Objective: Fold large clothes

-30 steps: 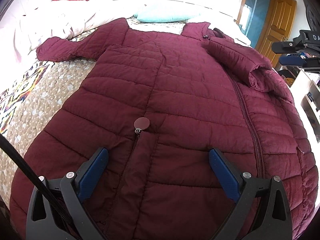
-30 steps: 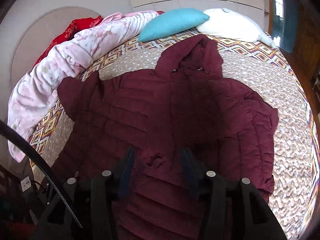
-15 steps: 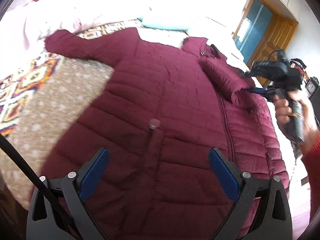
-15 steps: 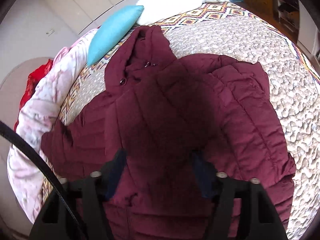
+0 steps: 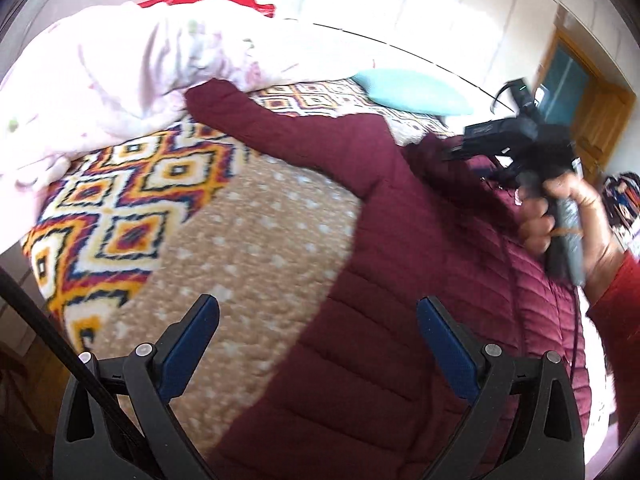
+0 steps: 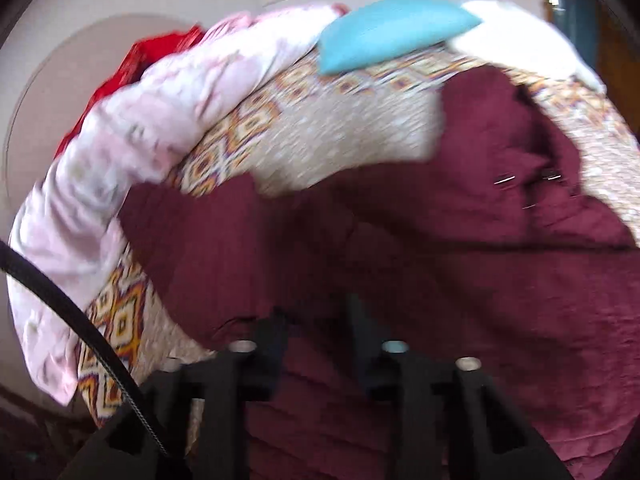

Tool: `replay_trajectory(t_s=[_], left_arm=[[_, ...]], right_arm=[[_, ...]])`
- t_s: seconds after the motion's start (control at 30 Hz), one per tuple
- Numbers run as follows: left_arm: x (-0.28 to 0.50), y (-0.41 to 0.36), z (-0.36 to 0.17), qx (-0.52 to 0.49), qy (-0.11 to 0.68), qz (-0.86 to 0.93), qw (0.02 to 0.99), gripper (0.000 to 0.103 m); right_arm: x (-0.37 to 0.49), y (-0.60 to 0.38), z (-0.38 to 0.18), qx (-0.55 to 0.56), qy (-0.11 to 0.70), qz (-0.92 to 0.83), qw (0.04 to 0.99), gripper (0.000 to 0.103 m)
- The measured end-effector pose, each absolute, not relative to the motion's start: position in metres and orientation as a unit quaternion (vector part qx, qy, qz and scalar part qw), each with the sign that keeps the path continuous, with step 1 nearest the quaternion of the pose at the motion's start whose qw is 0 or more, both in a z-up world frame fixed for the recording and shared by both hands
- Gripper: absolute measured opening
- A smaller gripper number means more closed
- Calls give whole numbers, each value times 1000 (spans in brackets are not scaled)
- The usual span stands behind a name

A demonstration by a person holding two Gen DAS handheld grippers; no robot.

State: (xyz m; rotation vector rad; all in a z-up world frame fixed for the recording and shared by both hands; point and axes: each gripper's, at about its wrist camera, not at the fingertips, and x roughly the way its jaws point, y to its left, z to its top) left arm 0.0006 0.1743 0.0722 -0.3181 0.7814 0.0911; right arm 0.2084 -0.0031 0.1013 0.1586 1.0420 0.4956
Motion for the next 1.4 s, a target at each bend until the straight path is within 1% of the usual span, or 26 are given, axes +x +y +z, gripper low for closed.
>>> replay_trajectory(t_s=[0.07, 0.13, 0.3, 0.4, 0.5, 0.63, 0.7, 0.8, 0.93, 1.0, 1.07, 1.13, 1.2, 1.27, 1.33, 1.4], left_arm=[[-1, 184, 71, -162, 381, 50, 909, 99], [-3, 192, 69, -164, 382, 55, 908, 99], [-5, 207, 66, -175, 378, 69, 906, 99], [-5, 214, 64, -190, 384, 73, 901, 99], [-7, 218, 64, -198, 389, 77, 896, 99], [-8, 223, 70, -200, 390, 80, 895, 99], [-4, 229, 75, -203, 389, 81, 895, 99], [16, 246, 82, -193, 389, 89, 896, 99], [60, 272, 85, -175, 392, 106, 897, 99], [88, 286, 81, -183, 396, 100, 894, 99], [122, 300, 71, -217, 409, 79, 883, 99], [155, 313, 57, -258, 425, 62, 866, 92], [186, 324, 42, -296, 441, 50, 846, 71], [211, 330, 30, -328, 446, 40, 832, 67], [235, 335, 20, -349, 444, 42, 824, 67], [255, 337, 11, -366, 445, 38, 817, 67]], right_arm=[[202, 23, 84, 65, 514, 249, 819, 57], [190, 36, 77, 48, 518, 261, 813, 57], [157, 29, 84, -5, 484, 257, 836, 57], [152, 19, 82, -24, 485, 239, 841, 57], [161, 14, 69, -20, 504, 212, 837, 57], [178, 2, 42, 13, 534, 182, 826, 56], [181, -3, 36, 27, 534, 175, 827, 56], [167, -12, 50, 48, 510, 183, 839, 56], [125, -36, 68, 53, 470, 218, 853, 56], [103, -50, 66, 60, 462, 231, 854, 57], [85, -64, 58, 77, 462, 235, 852, 57], [72, -76, 45, 97, 465, 227, 850, 58], [63, -85, 38, 105, 463, 218, 853, 58], [51, -92, 32, 106, 451, 215, 860, 60], [43, -94, 28, 101, 438, 214, 867, 63], [39, -92, 26, 93, 428, 220, 872, 70]])
